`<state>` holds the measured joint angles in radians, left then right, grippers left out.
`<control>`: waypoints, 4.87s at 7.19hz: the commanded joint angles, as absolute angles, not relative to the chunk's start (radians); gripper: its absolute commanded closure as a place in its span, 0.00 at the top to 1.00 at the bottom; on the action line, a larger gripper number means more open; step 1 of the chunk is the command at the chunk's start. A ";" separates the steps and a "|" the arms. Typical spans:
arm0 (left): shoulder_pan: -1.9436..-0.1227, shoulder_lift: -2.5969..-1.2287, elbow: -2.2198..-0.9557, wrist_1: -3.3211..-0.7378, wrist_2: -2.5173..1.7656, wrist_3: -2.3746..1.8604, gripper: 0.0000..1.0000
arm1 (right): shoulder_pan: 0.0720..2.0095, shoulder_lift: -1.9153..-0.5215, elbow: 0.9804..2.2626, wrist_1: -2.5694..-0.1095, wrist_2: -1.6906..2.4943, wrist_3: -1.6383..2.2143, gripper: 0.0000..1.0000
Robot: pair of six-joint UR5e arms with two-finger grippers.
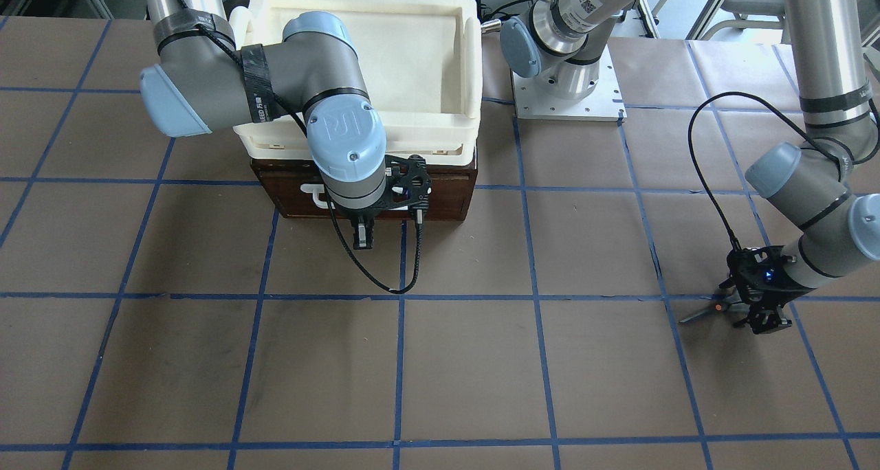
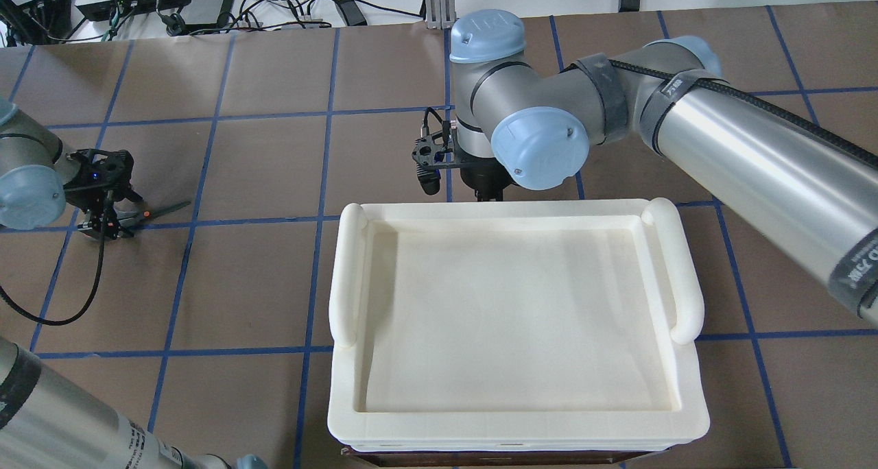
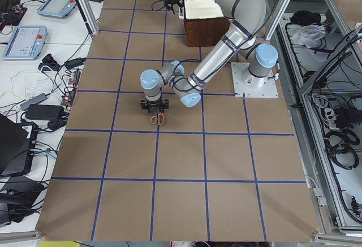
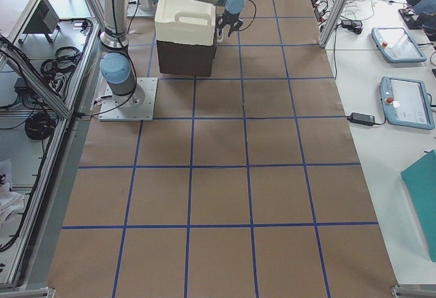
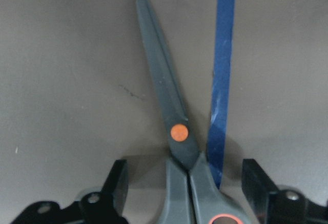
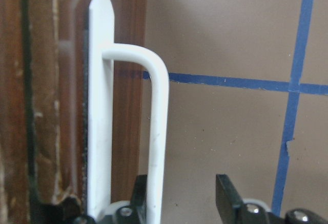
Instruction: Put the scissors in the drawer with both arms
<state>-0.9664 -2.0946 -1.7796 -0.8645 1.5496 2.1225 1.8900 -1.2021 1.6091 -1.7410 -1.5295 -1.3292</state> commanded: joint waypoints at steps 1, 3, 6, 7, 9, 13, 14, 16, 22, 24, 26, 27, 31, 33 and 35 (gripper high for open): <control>-0.957 -2.095 -1.782 -0.864 1.551 2.121 0.74 | 1.884 -1.181 1.577 -1.750 -1.543 -1.330 0.54; -0.951 -2.094 -1.784 -0.862 1.552 2.121 0.55 | 1.879 -1.178 1.543 -1.749 -1.543 -1.330 0.55; -0.951 -2.085 -1.784 -0.864 1.552 2.121 0.39 | 1.873 -1.143 1.470 -1.750 -1.545 -1.336 0.54; -0.951 -2.076 -1.784 -0.864 1.552 2.123 0.34 | 1.865 -1.125 1.444 -1.750 -1.545 -1.342 0.55; -0.951 -2.069 -1.782 -0.865 1.552 2.123 0.31 | 1.859 -1.089 1.396 -1.758 -1.543 -1.353 0.55; -0.966 -2.024 -1.775 -0.880 1.555 2.123 0.20 | 1.835 -1.046 1.344 -1.799 -1.532 -1.356 0.55; -0.971 -2.002 -1.773 -0.905 1.555 2.115 0.17 | 1.833 -1.033 1.341 -1.822 -1.531 -1.356 0.55; -0.994 -1.958 -1.770 -0.965 1.554 2.109 0.14 | 1.833 -1.005 1.307 -1.827 -1.529 -1.355 0.55; -1.146 -1.792 -1.646 -1.294 1.554 1.991 0.10 | 1.796 -0.991 1.284 -1.822 -1.528 -1.355 1.00; -1.231 -1.743 -1.646 -1.347 1.554 1.988 0.09 | 1.749 -1.087 1.281 -1.818 -1.529 -1.339 1.00; -1.328 -1.700 -1.644 -1.391 1.554 1.910 0.09 | 1.678 -1.226 1.293 -1.778 -1.522 -1.268 1.00; -1.383 -1.680 -1.637 -1.414 1.554 1.845 0.09 | 1.651 -1.294 1.308 -1.691 -1.531 -1.164 1.00; -1.661 -1.693 -1.621 -1.433 1.548 1.417 0.09 | 1.532 -1.534 1.448 -1.542 -1.526 -0.722 1.00; -1.785 -1.698 -1.623 -1.421 1.548 1.296 0.04 | 1.543 -1.548 1.447 -1.514 -1.519 -0.312 1.00; -1.883 -1.736 -1.623 -1.389 1.549 1.145 0.04 | 1.546 -1.571 1.451 -1.479 -1.526 -0.102 1.00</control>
